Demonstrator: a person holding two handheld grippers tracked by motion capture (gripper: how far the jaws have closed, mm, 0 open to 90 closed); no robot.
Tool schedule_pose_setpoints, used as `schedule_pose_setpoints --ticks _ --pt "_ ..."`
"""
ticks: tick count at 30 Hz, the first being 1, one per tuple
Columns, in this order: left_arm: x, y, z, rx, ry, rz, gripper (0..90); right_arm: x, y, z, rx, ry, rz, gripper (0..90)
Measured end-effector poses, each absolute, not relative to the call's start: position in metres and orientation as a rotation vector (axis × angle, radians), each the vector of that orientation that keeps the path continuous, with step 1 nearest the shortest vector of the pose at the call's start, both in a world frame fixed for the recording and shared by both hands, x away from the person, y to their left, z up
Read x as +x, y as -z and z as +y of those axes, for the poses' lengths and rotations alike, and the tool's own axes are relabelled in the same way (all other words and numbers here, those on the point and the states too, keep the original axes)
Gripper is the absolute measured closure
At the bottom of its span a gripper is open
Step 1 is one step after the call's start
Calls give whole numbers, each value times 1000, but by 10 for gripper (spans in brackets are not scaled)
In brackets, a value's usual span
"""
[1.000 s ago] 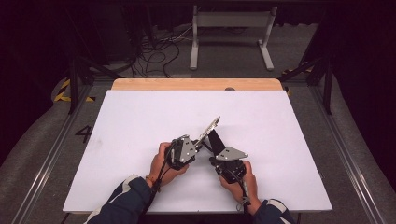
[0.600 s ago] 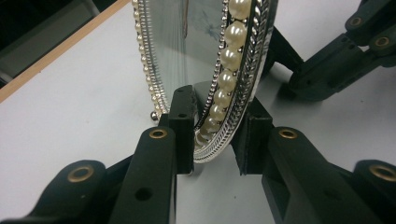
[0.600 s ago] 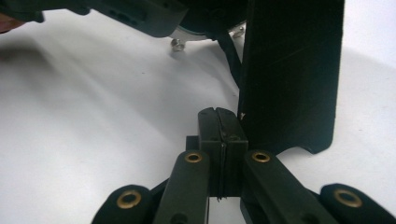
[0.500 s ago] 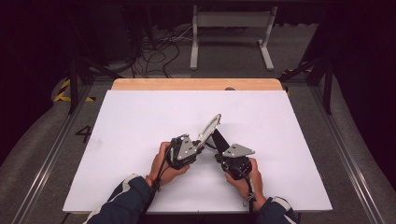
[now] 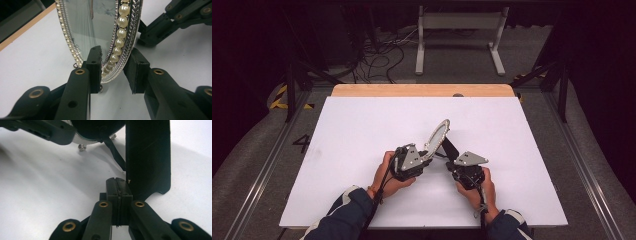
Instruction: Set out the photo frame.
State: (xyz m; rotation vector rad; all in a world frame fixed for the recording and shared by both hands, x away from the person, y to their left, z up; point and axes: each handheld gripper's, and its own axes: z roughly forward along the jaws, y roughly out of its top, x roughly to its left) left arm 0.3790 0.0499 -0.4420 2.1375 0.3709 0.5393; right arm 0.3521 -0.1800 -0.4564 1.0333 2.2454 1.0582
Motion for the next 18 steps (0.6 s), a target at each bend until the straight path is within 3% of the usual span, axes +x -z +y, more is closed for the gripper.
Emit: schedule_pose_setpoints --ticks 18 --pt "379 442 48 2155 -526 346 684 360 457 -188 1055 -1063 2228 900"
